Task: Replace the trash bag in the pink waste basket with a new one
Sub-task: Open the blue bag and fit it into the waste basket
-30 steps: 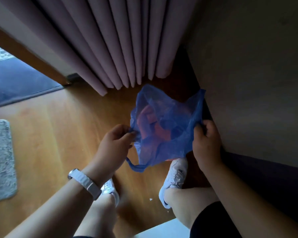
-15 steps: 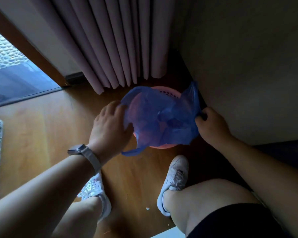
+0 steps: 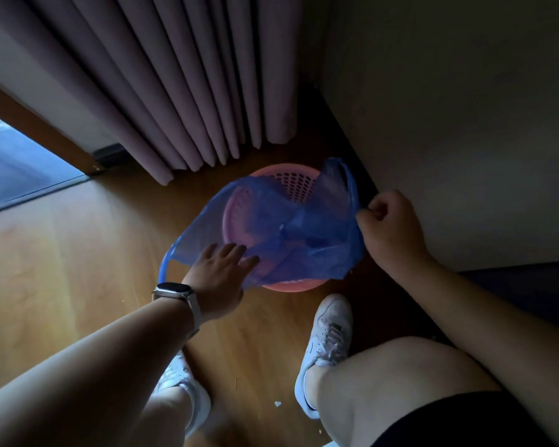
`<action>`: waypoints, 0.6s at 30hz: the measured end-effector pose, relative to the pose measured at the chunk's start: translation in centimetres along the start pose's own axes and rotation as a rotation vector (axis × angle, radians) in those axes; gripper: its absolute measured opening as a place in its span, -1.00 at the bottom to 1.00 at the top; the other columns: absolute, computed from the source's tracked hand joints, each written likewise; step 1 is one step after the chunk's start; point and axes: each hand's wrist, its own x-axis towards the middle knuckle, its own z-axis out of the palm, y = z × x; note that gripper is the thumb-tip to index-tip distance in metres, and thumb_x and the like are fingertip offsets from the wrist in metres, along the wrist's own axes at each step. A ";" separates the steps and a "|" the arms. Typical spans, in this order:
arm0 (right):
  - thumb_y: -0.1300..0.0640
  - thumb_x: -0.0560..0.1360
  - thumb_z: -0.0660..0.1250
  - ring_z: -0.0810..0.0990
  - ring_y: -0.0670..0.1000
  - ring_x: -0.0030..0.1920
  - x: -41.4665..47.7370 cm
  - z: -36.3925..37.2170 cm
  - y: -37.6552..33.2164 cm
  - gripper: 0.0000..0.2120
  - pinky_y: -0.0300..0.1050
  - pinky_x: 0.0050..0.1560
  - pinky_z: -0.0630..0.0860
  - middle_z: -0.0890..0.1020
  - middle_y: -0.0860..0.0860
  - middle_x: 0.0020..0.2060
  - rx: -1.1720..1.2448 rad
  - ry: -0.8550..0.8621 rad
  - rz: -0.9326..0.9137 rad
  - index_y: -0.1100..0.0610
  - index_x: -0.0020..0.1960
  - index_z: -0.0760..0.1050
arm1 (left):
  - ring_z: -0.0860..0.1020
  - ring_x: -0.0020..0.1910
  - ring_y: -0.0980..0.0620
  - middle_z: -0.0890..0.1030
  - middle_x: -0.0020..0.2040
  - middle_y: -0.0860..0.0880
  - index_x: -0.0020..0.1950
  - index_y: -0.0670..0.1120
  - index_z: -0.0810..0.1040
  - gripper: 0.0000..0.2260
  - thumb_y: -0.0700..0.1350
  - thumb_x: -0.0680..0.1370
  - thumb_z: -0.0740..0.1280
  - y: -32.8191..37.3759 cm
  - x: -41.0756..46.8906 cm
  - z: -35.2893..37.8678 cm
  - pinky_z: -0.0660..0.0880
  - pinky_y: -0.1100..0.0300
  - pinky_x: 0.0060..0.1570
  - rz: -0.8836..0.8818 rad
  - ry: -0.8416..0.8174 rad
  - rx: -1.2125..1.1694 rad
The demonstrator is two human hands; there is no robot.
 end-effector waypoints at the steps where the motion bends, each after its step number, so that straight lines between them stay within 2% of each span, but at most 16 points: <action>1: 0.22 0.43 0.32 0.47 -0.03 -0.32 -0.4 -0.1 -1.4 -0.92 -0.22 -0.37 0.37 0.52 0.02 -0.32 0.027 -0.011 -0.096 0.14 -0.19 0.42 | 0.59 0.17 -0.17 0.62 0.19 -0.16 0.23 0.01 0.61 -0.39 -0.04 0.18 0.56 -0.3 0.2 0.0 0.49 -0.21 0.14 0.001 0.007 -0.013; 3: 0.22 0.47 0.33 0.52 -0.08 -0.30 -1.5 -0.2 -3.9 -0.93 -0.30 -0.32 0.42 0.55 -0.01 -0.32 0.086 -0.158 -0.291 0.11 -0.17 0.46 | 0.58 0.19 -0.17 0.61 0.21 -0.15 0.24 0.04 0.61 -0.46 -0.05 0.24 0.53 -0.6 0.5 0.2 0.47 -0.20 0.18 0.015 0.034 -0.027; 6: 0.17 0.52 0.32 0.57 -0.11 -0.20 -2.8 1.3 -5.3 -0.96 -0.30 -0.20 0.50 0.59 -0.04 -0.24 0.030 -0.509 -0.477 0.05 -0.08 0.49 | 0.59 0.13 -0.18 0.63 0.16 -0.14 0.21 0.03 0.62 -0.50 -0.05 0.26 0.53 0.0 1.0 0.6 0.51 -0.18 0.16 0.093 0.045 -0.005; 8: 0.10 0.52 0.31 0.54 -0.10 -0.14 -2.9 3.1 -4.3 -0.93 -0.20 -0.12 0.51 0.56 -0.07 -0.13 -0.149 -0.693 -0.518 0.00 0.00 0.47 | 0.59 0.10 -0.17 0.64 0.10 -0.10 0.18 0.04 0.63 -0.55 -0.04 0.29 0.52 0.5 1.4 0.9 0.50 -0.15 0.17 0.140 0.037 0.018; 10: 0.02 0.53 0.29 0.52 -0.05 -0.02 -1.9 4.8 -2.3 -0.82 -0.08 0.00 0.50 0.53 -0.06 0.02 -0.429 -0.804 -0.568 0.00 0.11 0.44 | 0.59 0.08 -0.13 0.65 0.04 -0.05 0.14 0.07 0.64 -0.65 -0.02 0.35 0.48 0.6 1.6 1.3 0.47 -0.12 0.20 0.158 0.032 0.031; 12: -0.02 0.52 0.27 0.51 0.06 0.09 -0.4 5.5 -0.3 -0.75 0.05 0.07 0.49 0.51 0.01 0.12 -0.716 -0.803 -0.619 0.03 0.16 0.40 | 0.59 0.04 -0.11 0.66 -0.03 -0.01 0.09 0.09 0.65 -0.74 -0.03 0.40 0.43 0.3 1.7 1.7 0.45 -0.11 0.21 0.152 0.033 0.024; 14: -0.04 0.50 0.28 0.50 0.13 0.16 1.2 5.6 1.5 -0.67 0.09 0.11 0.47 0.49 0.06 0.17 -0.860 -0.753 -0.584 0.06 0.21 0.39 | 0.59 0.03 -0.11 0.66 -0.07 0.00 0.09 0.10 0.65 -0.77 -0.03 0.44 0.39 -0.2 1.8 1.9 0.42 -0.11 0.23 0.150 0.027 0.028; 16: -0.04 0.49 0.29 0.48 0.14 0.17 2.1 5.3 2.8 -0.63 0.05 0.12 0.45 0.49 0.09 0.16 -0.876 -0.710 -0.530 0.09 0.23 0.40 | 0.59 0.01 -0.11 0.66 -0.08 0.00 0.06 0.10 0.65 -0.79 -0.03 0.45 0.36 -1.1 1.9 1.9 0.42 -0.08 0.22 0.159 0.032 0.043; 18: 0.04 0.47 0.31 0.51 0.16 0.08 2.2 5.1 3.9 -0.77 0.01 0.03 0.41 0.52 0.11 0.04 -0.808 -0.660 -0.584 0.13 0.07 0.46 | 0.60 0.02 -0.11 0.66 -0.08 0.00 0.02 0.09 0.67 -0.79 -0.04 0.41 0.38 -2.0 2.1 1.8 0.42 -0.06 0.21 0.155 0.031 0.041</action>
